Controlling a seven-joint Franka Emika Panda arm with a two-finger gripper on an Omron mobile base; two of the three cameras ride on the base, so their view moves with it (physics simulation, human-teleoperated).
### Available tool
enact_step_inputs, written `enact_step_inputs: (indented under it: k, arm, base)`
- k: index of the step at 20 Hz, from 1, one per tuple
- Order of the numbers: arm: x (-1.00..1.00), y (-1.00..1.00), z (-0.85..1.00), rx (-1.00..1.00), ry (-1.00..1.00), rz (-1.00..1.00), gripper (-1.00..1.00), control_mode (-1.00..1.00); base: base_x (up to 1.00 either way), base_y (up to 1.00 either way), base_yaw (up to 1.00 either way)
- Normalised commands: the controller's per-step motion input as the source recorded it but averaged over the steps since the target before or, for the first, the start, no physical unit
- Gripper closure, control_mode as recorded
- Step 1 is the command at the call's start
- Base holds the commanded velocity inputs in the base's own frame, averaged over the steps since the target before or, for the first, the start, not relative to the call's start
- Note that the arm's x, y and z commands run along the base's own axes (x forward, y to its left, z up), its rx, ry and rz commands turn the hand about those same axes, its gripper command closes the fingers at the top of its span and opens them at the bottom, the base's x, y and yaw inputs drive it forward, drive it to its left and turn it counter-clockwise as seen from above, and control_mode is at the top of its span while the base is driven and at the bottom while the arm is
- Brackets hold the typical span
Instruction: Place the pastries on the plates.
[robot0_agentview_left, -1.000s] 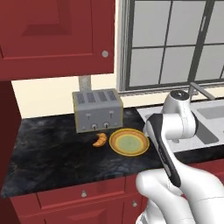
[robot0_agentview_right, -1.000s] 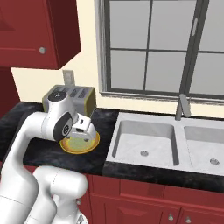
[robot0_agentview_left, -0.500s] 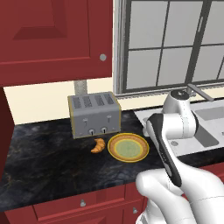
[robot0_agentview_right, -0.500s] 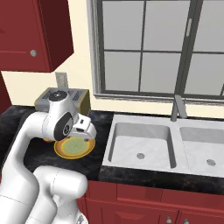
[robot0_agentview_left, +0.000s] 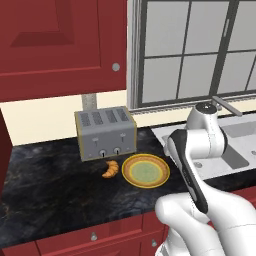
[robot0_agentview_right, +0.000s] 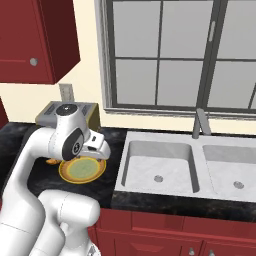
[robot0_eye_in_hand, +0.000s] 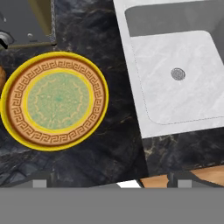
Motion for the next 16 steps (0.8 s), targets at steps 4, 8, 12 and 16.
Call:
enact_step_inputs:
  k: [4,8,12,16]
  arm:
    - [-0.03,0.06,0.0,0.0,0.0,0.0,-1.0,-1.0]
    - [0.0,0.24,-0.26,0.0,0.0,0.01,-1.0,-1.0]
    - [-0.01,0.67,-0.32,0.01,0.0,0.03,-1.0,-1.0]
    - [0.05,0.89,-0.18,0.0,0.01,0.01,-1.0,-1.0]
  base:
    - [0.0,0.0,0.0]
    - [0.0,0.0,0.0]
    - [0.0,0.0,0.0]
    - [0.0,0.0,0.0]
